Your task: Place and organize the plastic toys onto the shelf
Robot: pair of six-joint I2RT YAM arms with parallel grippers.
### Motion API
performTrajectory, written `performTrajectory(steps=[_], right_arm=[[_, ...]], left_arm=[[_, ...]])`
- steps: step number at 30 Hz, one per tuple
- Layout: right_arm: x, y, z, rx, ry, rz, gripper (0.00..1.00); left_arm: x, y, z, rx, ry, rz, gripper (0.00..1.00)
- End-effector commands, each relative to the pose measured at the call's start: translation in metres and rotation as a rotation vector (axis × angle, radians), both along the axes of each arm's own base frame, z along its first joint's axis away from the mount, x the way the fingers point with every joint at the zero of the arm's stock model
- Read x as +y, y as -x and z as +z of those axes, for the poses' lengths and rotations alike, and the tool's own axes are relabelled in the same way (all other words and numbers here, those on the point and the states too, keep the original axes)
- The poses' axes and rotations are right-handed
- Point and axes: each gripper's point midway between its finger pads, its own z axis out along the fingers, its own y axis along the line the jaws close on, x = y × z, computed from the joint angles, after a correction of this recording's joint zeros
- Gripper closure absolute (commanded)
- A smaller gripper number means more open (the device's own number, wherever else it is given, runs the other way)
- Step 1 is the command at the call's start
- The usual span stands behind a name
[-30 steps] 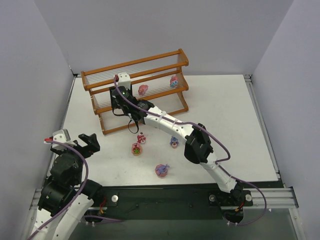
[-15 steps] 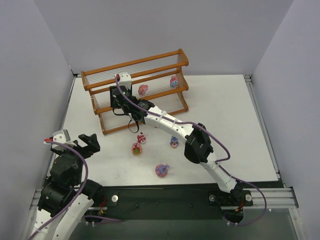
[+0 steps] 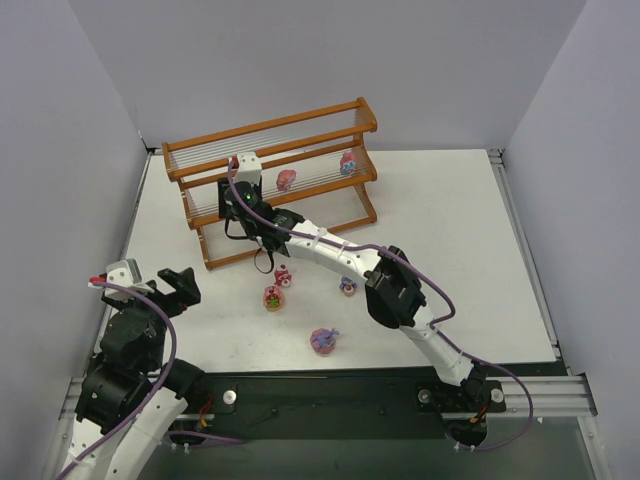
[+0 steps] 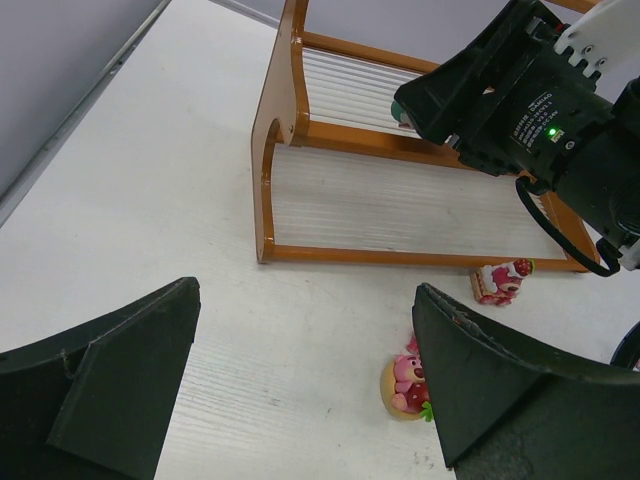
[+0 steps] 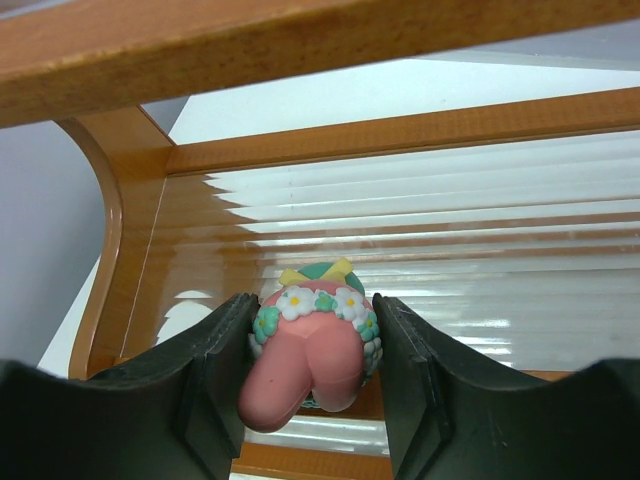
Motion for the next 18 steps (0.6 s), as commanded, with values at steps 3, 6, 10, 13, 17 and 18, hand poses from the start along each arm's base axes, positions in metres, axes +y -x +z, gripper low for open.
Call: performTrajectory(steps=[3,6,10,13,17,18], right_arm=[[-0.004,0.003,0.010,-0.022,0.007,-0.012,0.77],[-0.002,0.004,0.009,-0.023,0.009,-0.005,0.68],[-0.003,0.003,0.009,-0.023,0.006,-0.005,0.59],[-0.003,0.004,0.015,-0.025,-0.011,-0.009,0.69],[-0.005,0.006,0.027,-0.037,-0.038,-0.009,0.96],[-0.006,0.007,0.036,-0.046,-0.052,-0.004,0.97]], left_arm=[[0.000,0.001,0.008,-0.032,0.003,-0.006,0.03],[0.000,0.001,0.009,-0.032,0.003,-0.006,0.03],[0.000,0.001,0.009,-0.031,0.002,-0.006,0.03],[0.000,0.001,0.010,-0.035,0.002,-0.006,0.03],[0.000,0.001,0.009,-0.034,0.002,-0.006,0.03],[0.000,0.001,0.008,-0.031,-0.001,-0.006,0.03]])
